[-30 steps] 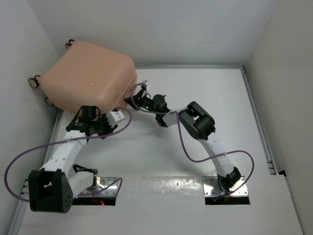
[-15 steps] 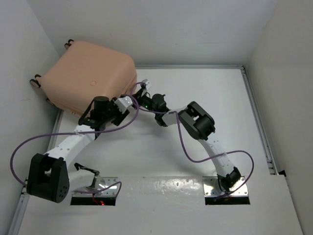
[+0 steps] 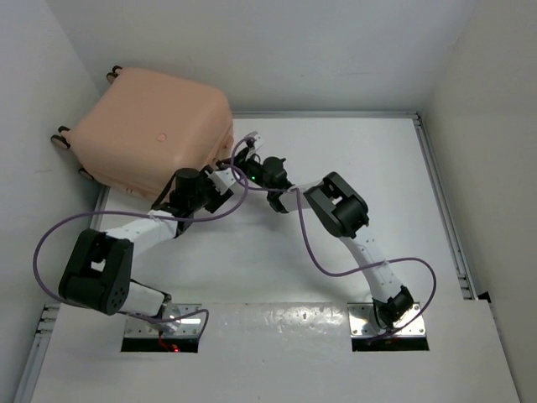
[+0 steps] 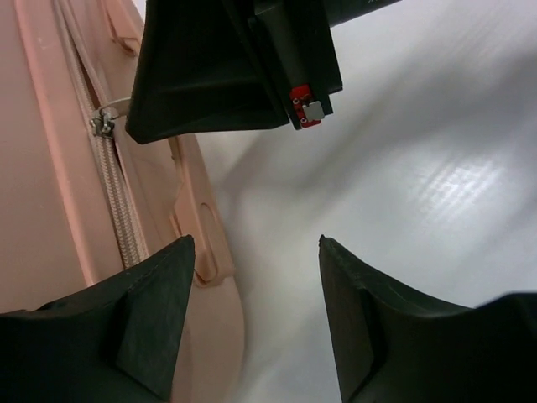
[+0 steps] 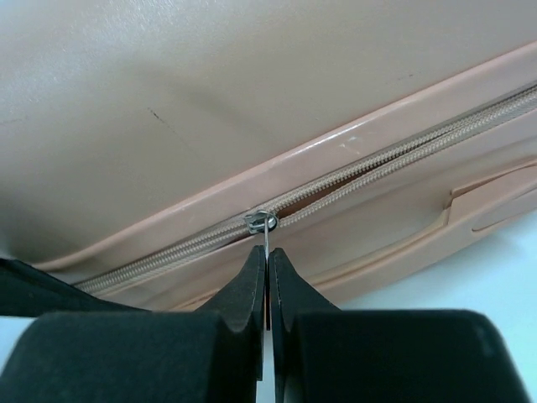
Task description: Pack the luggage
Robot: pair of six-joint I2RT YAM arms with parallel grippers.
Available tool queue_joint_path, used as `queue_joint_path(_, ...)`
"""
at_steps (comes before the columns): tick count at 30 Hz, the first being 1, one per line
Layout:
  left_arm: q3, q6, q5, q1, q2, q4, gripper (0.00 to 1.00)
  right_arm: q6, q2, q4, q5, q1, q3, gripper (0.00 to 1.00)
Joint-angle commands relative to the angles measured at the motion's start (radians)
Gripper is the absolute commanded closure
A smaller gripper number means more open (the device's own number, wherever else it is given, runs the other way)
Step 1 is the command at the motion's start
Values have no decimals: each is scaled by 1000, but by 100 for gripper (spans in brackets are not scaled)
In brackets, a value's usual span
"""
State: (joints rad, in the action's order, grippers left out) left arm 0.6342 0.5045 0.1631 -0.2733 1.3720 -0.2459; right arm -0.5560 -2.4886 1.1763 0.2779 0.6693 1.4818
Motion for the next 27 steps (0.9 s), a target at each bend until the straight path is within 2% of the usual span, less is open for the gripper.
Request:
queue_joint_path(1,-18,123,-196,-7,70,-136,35,-4,7,36,-31,-10,35,100)
queue_joint_path(3,-69,189,-258,-17,56,-162,37,-10,5,34,-36,-11,32,100)
queue_joint_path(5,-134,247,-258,3,10,-241,37,-16,7,33,-34,-16,29,100)
queue_joint_path(11,-408,460,-137,66,-302,-345,35,-33,10,42,-36,-23,9,100)
queue_joint_path(15,-520,586,-138,66,-413,-361,34,-38,19,52,-32,-30,-17,100)
queue_joint_path(22,-652,800,-238,-75,-352,-613,34,-51,22,54,-22,-33,-22,100)
queue_joint_path(26,-660,844,-272,-119,-256,-726,34,-56,13,48,-22,-37,-11,100)
queue_joint_path(27,-660,844,-287,-135,-188,-754,34,-59,10,51,-20,-43,-8,100)
